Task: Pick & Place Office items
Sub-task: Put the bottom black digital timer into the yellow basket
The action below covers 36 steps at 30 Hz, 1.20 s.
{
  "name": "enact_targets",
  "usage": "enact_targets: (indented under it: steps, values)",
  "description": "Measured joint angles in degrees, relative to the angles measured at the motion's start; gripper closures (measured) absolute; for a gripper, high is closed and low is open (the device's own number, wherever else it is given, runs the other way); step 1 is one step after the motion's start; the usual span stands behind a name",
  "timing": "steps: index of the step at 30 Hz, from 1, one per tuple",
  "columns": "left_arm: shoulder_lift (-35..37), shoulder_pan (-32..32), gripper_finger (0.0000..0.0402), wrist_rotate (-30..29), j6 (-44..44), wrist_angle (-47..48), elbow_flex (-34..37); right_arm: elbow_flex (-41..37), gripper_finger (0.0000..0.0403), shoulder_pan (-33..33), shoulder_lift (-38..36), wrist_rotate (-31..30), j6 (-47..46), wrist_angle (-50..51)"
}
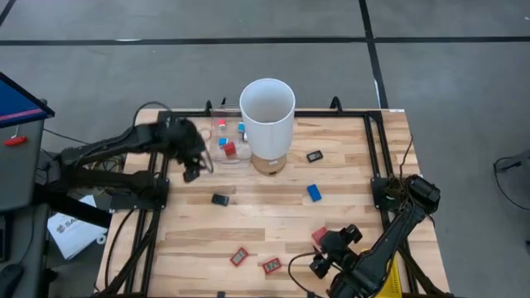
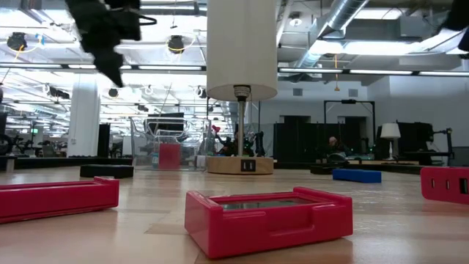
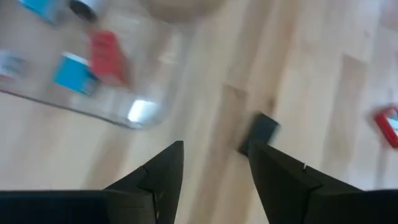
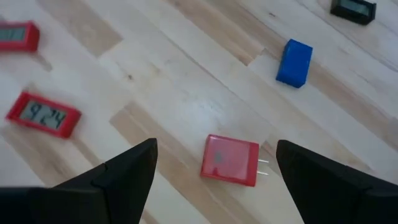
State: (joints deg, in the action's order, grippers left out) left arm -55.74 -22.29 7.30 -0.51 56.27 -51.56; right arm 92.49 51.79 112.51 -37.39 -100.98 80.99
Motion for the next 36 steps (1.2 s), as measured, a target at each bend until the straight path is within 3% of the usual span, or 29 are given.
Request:
enact_targets:
  steps: [4, 8, 16, 26, 36]
  values:
    - [4.9, 8.8, 0.0226, -2.5, 6.6, -3.0, 6.6, 0.0, 0.0081, -0.3, -0.1, 0.6, 1.1, 0.3]
    - [5.0, 18.6, 0.0225, -4.3, 11.2, -8.9, 11.2, 0.0, 0.0081, -1.0, -0.3, 1.2, 3.8, 1.6]
    - [-7.6, 34.0, 0.0211, -20.9, 12.1, -16.2, 11.6, 0.0, 0.0081, -0.4, -0.3, -0.7, -2.3, 6.5]
    - [-27.2, 36.7, 0.0175, -22.0, 13.0, -19.2, 11.6, 0.0, 0.0081, 2.2, -0.3, -3.2, -6.5, 5.1]
    - [-28.3, 36.4, 0.0134, -21.0, 9.5, -25.8, 11.6, 0.0, 0.0081, 1.8, -0.3, -3.4, -6.7, 5.2]
